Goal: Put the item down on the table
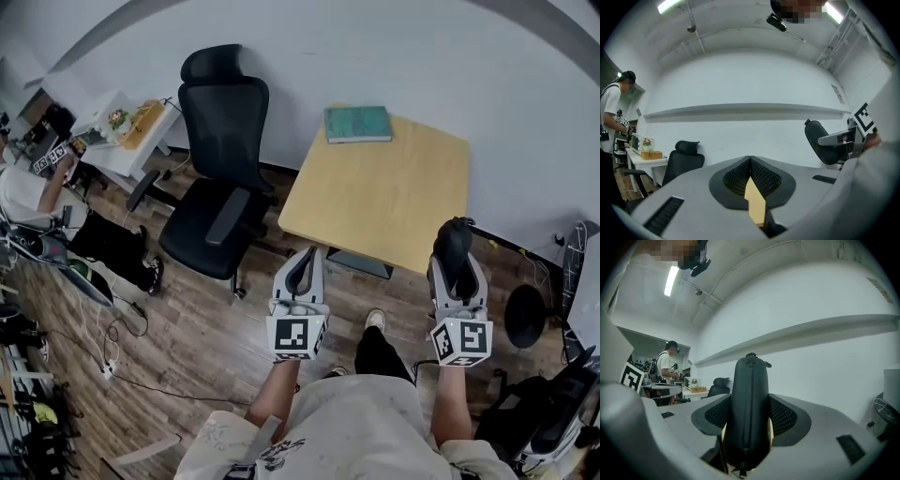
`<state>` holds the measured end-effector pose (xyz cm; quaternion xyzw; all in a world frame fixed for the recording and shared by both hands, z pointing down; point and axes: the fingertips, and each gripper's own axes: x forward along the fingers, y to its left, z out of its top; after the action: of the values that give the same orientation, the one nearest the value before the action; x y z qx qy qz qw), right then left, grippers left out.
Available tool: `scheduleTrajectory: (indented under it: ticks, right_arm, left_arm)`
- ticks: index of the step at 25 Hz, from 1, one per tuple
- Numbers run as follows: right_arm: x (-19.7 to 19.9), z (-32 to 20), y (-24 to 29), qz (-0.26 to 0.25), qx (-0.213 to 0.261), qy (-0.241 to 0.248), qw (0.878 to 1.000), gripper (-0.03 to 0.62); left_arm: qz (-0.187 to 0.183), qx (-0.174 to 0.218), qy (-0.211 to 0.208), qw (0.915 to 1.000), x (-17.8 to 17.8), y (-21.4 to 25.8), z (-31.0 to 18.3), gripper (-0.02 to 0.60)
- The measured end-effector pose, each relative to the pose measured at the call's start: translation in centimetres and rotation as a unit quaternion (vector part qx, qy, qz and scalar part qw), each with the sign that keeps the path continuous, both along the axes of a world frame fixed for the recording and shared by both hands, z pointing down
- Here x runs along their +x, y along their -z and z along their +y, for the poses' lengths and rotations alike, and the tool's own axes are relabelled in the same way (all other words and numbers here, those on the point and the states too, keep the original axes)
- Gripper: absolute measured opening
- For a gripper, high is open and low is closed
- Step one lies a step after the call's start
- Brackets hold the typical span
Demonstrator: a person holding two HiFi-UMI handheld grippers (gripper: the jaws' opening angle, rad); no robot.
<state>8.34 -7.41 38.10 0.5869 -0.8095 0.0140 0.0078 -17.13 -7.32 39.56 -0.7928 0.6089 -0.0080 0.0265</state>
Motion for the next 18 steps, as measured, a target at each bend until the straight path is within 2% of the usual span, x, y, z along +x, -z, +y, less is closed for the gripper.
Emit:
scheduleTrajectory:
  ticks: [3, 7, 18]
  right_arm:
    - [1.6, -3.1, -0.1, -0.003, -0.002, 0.003, 1.000, 0.261]
    - [4.5, -7.2, 0.1, -0.009, -0.008, -0.002, 1.000, 0.261]
    - [10.2, -16.0, -1.1, -0.027, -0.031, -0.016, 0.999, 0.261]
  left_arm:
    - [-0.001, -0.010, 0.009, 0.9999, 1.2, -0.1, -3.3, 0.008]
    - [-0.023, -0.008, -0.002, 0.9997, 4.1, 0.6, -7.3, 0.008]
    - [-0.047, -0.006, -0.024, 0.9986, 10.6, 1.6, -16.6, 0.008]
